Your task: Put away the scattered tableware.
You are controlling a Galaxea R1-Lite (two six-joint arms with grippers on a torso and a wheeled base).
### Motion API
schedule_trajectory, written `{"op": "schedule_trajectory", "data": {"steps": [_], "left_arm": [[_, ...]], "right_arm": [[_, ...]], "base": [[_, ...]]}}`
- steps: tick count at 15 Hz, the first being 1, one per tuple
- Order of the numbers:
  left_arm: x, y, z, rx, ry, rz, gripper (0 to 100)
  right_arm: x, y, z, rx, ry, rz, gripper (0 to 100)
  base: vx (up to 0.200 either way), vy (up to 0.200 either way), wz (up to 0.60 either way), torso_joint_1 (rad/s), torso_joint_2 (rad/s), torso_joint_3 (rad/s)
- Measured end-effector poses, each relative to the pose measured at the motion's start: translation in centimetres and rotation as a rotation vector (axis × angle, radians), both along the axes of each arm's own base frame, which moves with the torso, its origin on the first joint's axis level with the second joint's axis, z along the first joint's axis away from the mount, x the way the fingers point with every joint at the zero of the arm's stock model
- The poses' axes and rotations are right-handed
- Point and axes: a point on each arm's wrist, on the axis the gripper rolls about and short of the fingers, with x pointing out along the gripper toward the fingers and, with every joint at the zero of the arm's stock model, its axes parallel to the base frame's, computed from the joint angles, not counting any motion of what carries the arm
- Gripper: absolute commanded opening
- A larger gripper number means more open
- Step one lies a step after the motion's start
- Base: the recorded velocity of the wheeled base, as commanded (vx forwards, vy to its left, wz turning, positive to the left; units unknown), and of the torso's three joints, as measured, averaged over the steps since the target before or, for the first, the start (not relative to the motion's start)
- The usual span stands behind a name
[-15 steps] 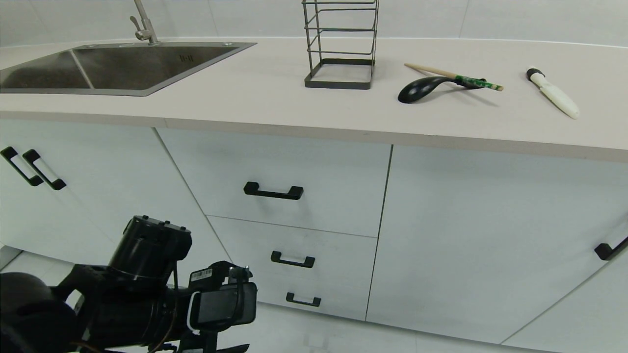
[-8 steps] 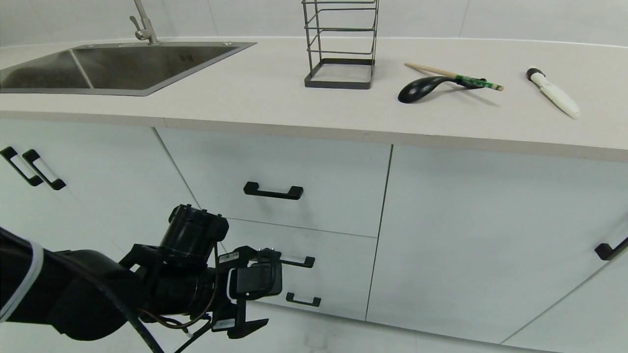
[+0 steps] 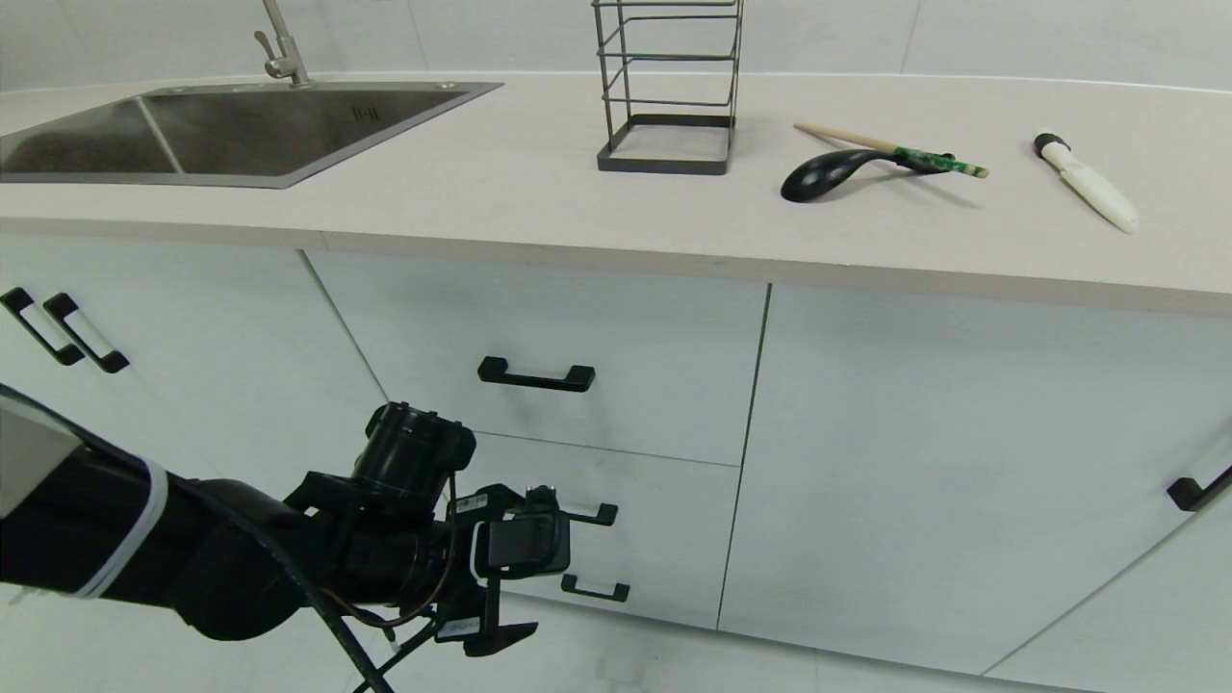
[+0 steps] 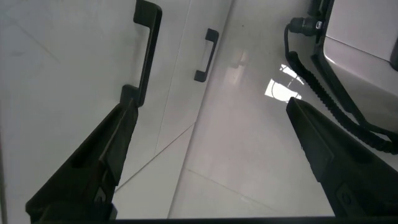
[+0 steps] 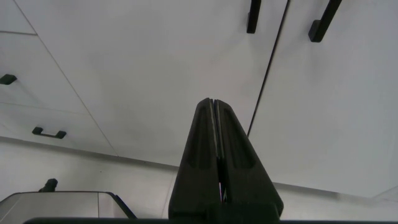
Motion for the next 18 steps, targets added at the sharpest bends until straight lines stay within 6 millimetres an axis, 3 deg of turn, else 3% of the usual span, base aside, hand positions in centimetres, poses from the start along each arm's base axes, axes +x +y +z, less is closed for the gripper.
{"op": "schedule_trajectory", "data": {"steps": [5, 14, 18], "left_arm": [[0.6, -0.3, -1.0, 0.009, 0.014, -0.001, 100], [4.4, -2.0, -3.6, -0.016, -0.082, -0.022, 100], [4.9, -2.2, -4.3, -0.008, -0.074, -0.026, 100]], "right_arm": [[0.0, 0.0, 0.0, 0.0, 0.0, 0.0, 0], [0.0, 0.0, 0.0, 0.0, 0.0, 0.0, 0], [0.0, 0.0, 0.0, 0.0, 0.0, 0.0, 0]], "base": [[0.0, 0.0, 0.0, 0.0, 0.0, 0.0], [0.0, 0.0, 0.0, 0.0, 0.0, 0.0], [0.0, 0.0, 0.0, 0.0, 0.0, 0.0]]}}
